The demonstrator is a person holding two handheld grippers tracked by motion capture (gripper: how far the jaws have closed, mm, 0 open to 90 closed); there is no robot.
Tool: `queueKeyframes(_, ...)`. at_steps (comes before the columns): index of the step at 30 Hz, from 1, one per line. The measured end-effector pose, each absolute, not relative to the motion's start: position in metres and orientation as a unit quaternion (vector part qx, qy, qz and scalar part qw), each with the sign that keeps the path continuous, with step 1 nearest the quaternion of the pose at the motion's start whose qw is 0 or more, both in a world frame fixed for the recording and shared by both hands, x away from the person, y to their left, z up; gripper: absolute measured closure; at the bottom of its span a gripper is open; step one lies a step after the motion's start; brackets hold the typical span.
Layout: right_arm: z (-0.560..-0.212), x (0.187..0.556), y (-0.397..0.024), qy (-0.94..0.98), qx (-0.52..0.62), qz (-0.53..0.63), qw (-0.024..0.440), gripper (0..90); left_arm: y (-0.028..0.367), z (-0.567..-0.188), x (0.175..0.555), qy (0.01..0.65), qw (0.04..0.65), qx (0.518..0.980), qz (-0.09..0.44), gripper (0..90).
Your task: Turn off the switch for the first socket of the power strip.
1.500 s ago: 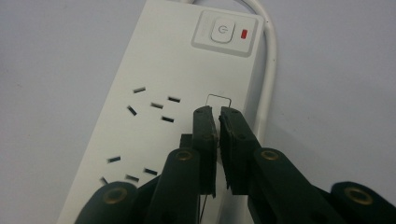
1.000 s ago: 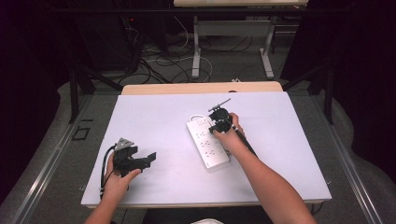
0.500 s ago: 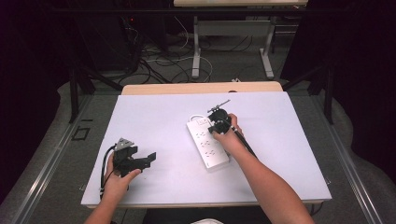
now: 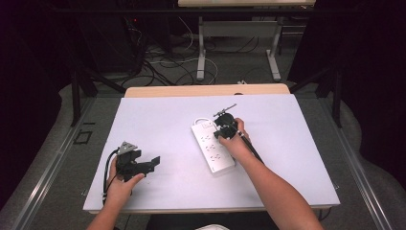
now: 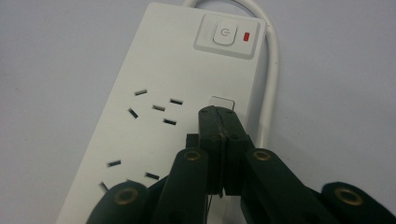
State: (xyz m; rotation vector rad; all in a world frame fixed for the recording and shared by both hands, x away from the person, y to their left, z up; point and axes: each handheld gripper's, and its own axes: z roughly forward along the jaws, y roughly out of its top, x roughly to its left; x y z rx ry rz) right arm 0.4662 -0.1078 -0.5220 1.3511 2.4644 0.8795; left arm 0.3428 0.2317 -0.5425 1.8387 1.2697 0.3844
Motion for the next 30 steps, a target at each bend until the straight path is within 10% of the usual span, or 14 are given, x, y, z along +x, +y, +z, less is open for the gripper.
queueKeyframes(30,-0.504,0.455,-0.121,0.830,0.441,0.331,0.087,71.6,0.235,-0.542,0.340,0.508,0.425,0.733,0.157,11.8)
